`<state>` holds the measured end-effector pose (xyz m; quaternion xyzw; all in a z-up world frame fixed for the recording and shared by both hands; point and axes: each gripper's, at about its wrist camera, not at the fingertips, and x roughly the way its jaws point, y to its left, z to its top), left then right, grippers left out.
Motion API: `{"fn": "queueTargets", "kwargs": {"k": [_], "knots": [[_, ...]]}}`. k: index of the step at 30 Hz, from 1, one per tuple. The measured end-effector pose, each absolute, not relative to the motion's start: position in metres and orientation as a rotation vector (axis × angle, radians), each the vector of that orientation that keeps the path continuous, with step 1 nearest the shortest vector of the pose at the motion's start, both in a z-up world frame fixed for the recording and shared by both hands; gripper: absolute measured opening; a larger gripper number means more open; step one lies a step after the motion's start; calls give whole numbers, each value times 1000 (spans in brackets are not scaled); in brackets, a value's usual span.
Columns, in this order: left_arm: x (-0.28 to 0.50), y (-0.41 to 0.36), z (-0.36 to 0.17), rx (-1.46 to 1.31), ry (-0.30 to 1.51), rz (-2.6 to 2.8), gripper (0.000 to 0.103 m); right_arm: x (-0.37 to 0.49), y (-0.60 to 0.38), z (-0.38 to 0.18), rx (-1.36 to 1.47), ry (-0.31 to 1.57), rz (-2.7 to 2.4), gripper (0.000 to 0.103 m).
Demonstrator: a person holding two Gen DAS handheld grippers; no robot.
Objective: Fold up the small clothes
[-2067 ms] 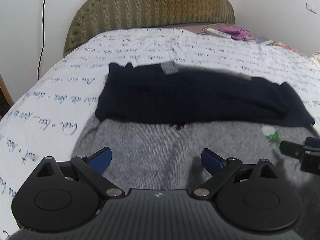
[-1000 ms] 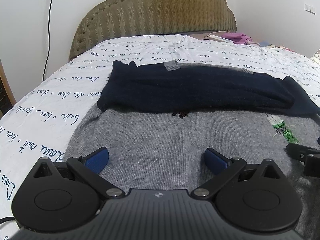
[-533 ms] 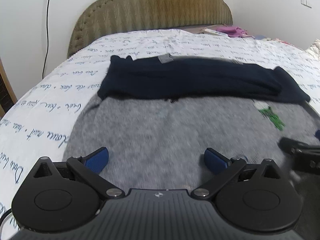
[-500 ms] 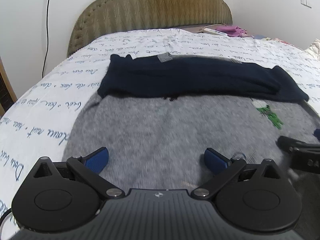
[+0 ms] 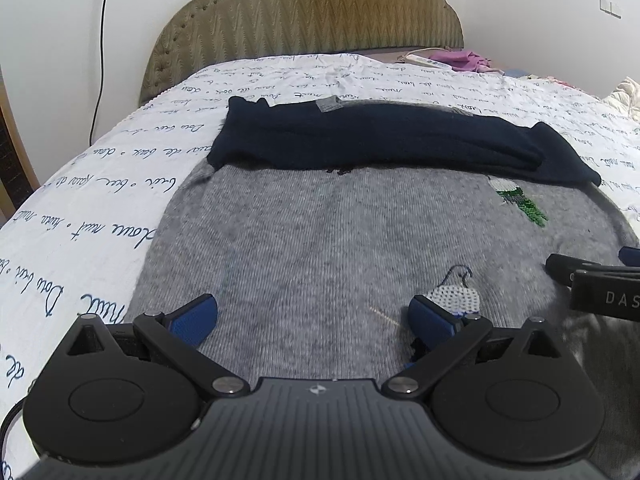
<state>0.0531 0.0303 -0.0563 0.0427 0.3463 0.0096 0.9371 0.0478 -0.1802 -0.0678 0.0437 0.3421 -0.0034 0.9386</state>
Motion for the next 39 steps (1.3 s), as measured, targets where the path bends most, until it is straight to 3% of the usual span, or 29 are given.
{"fn": "queueTargets", "kwargs": {"k": [39], "knots": [[50, 32, -59, 77, 678, 23, 103, 33, -183, -69, 110, 707, 7, 103]]}}
